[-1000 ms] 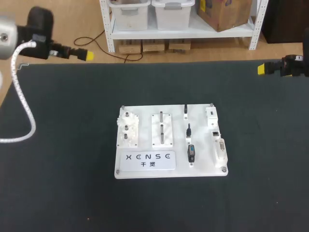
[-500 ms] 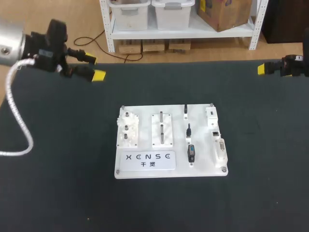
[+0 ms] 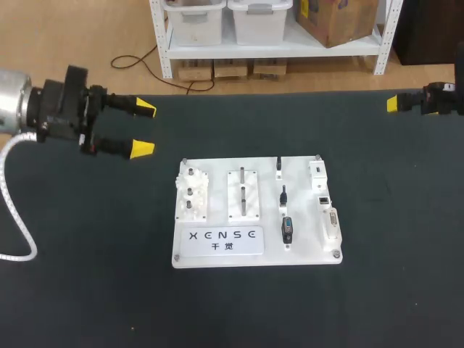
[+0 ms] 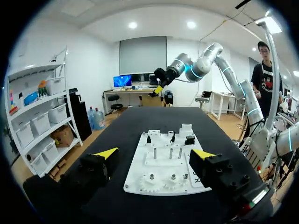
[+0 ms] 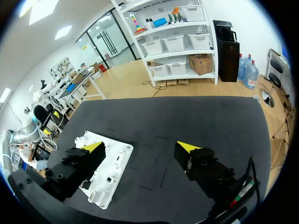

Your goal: Insert the Ethernet cable into its matching sockets.

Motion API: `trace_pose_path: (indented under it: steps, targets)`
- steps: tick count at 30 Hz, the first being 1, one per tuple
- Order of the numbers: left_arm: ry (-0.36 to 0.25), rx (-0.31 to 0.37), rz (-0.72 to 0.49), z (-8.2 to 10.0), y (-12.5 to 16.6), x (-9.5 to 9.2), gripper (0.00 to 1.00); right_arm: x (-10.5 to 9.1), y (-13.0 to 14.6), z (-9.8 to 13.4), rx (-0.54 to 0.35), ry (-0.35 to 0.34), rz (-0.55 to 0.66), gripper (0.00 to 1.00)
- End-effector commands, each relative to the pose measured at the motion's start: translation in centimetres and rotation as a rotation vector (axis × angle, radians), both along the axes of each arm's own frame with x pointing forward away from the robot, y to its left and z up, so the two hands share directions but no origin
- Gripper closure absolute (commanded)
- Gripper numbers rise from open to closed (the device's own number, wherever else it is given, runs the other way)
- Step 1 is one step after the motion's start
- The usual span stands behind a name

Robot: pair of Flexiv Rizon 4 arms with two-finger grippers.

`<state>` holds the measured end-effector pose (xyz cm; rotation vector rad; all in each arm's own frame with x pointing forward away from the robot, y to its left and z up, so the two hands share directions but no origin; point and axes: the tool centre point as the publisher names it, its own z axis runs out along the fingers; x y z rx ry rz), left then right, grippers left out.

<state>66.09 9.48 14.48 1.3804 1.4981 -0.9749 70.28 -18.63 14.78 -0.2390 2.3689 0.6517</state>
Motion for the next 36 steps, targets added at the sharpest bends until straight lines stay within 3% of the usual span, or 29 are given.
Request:
trace_pose_path:
  steps: [1,13,22,36]
  targets:
    - [-0.045,-0.007,0.089,-0.5,-0.8,-2.2,0.0,0.0,0.0,0.0,0.0,0.0,0.0,0.0]
    - [-0.067,0.089,-0.01,-2.2,-4.3,-4.9,0.0,0.0,0.0,0.0,0.0,0.0,0.0,0.0]
    - [-0.04,0.112,-0.057,-4.8,-6.4,-5.3,0.0,0.0,0.0,0.0,0.0,0.0,0.0,0.0]
    - [-0.028,0.136,-0.095,-6.2,-7.4,-5.5,0.0,0.0,0.0,0.0,0.0,0.0,0.0,0.0]
